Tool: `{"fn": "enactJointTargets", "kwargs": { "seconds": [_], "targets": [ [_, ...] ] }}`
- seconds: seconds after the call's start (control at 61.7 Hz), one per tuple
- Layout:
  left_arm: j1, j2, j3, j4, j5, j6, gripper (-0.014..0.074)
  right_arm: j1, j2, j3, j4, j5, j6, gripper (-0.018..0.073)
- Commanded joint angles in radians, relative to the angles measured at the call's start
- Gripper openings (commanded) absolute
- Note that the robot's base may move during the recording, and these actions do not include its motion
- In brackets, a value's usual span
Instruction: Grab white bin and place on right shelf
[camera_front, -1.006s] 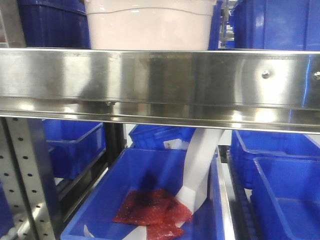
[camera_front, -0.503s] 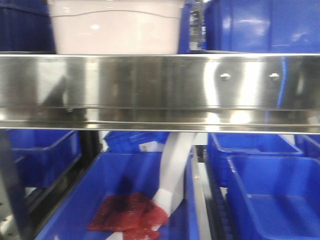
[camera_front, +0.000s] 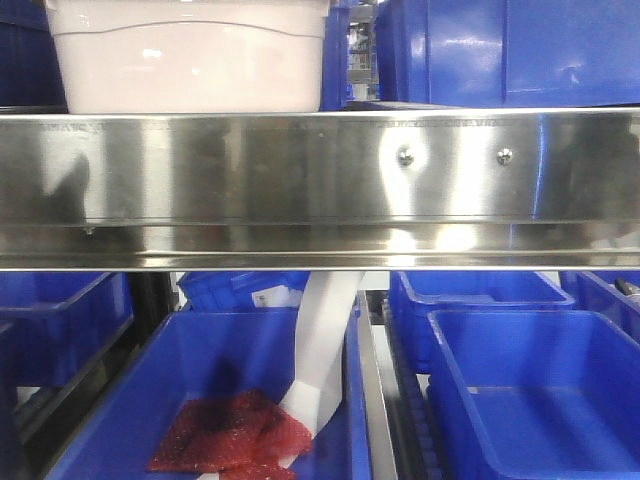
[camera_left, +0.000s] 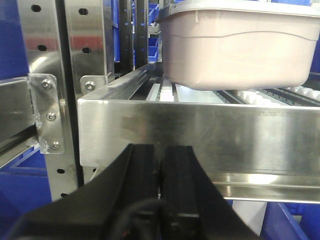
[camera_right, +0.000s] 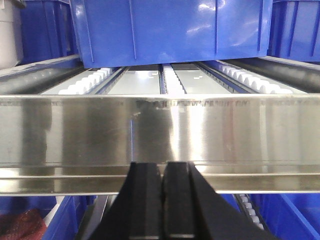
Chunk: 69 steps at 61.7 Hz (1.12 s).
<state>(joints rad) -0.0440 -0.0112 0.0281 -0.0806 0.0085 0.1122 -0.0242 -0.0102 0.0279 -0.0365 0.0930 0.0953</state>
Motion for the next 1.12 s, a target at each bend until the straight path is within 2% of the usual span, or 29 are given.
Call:
{"fn": "enactJointTargets", "kwargs": {
  "seconds": [0.0,1.103],
  "targets": [
    [0.000,-0.011,0.001,-0.007,-0.091,-0.004,-0.0118,-0.005,-0.019,0.000,-0.010,-0.099,-0.001,0.0068],
    [0.000,-0.011,0.001,-0.007,-0.091,-0.004,-0.0118,-0.005,-0.019,0.000,-0.010,-0.099,-0.001,0.0068]
  ]
}}
